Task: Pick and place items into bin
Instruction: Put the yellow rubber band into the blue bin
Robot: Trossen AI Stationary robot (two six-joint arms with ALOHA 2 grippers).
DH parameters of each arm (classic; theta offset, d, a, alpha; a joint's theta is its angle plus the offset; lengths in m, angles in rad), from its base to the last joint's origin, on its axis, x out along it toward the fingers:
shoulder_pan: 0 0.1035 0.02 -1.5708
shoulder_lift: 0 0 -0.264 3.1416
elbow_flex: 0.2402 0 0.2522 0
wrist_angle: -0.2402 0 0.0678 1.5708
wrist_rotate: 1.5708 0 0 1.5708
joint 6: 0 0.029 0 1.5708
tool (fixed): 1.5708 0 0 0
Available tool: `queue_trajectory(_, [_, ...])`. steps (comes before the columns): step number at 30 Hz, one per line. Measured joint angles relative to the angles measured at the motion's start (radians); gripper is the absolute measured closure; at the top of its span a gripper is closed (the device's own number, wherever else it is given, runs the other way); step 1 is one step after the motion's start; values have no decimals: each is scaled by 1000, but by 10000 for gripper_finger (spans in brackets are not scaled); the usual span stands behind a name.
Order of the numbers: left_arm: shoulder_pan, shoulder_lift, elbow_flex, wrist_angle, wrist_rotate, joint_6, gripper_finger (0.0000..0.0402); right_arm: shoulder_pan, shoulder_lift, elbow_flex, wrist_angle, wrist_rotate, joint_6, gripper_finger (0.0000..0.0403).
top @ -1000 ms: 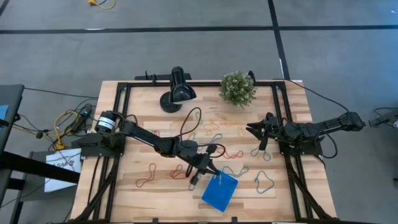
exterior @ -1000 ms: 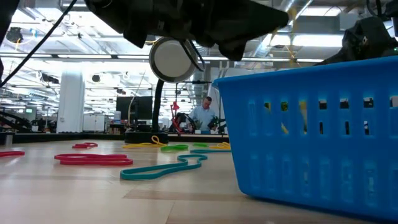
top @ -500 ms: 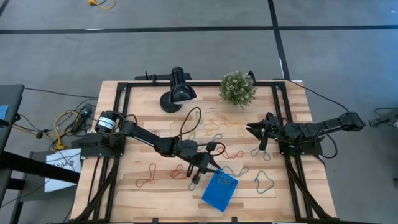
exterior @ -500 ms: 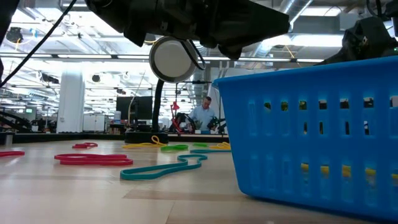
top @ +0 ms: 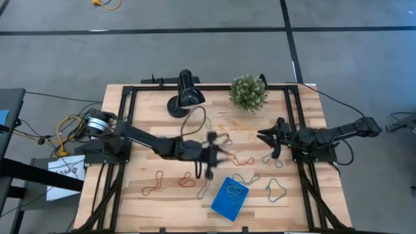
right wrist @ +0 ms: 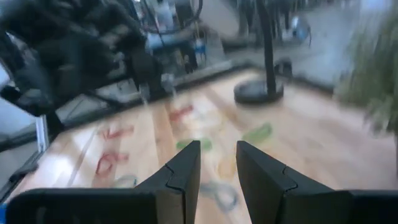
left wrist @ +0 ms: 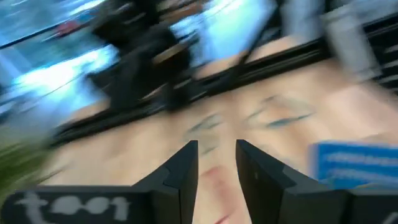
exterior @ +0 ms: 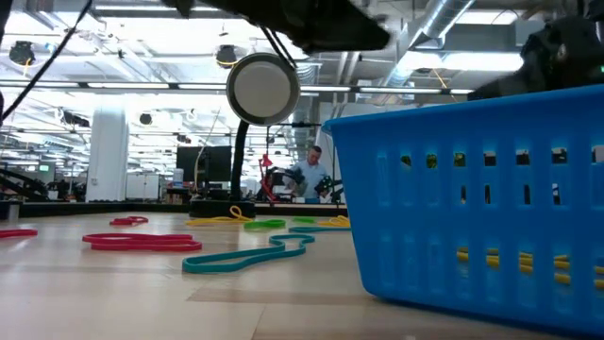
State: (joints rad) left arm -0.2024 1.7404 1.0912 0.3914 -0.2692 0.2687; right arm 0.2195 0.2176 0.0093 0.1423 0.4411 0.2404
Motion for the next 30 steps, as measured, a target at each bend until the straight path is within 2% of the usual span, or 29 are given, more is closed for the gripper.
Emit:
queue_trajectory(3, [23,-129,0,-197,-135,35,312,0,15,1,130,5,-45,305])
queue_trajectory(5, [43,-219,0,-348,-166,41,317,0,30,4,204,6,-47,305])
queue_trajectory(8, [81,-373,0,-613,-247,1,326,0,72,35,213,11,-76,305])
queue_trajectory(12, [137,-564,0,-899,-401,-87,337,0,207,72,253,63,-82,305])
queue_trajectory(16, [191,-713,0,-1099,-412,-187,340,-18,394,142,370,57,-82,305])
queue_trajectory(19, [221,-792,-23,-1163,-404,-247,341,-47,571,220,369,55,-82,305])
queue_trajectory(23, [238,-869,-103,-1128,-395,-252,341,-84,808,332,310,23,-96,305])
queue_trajectory(27, [240,-905,-183,-1108,-395,-249,341,-82,946,465,101,-24,-121,305])
queue_trajectory(30, [240,-909,-239,-1089,-394,-250,341,-76,988,581,-182,-20,3,305])
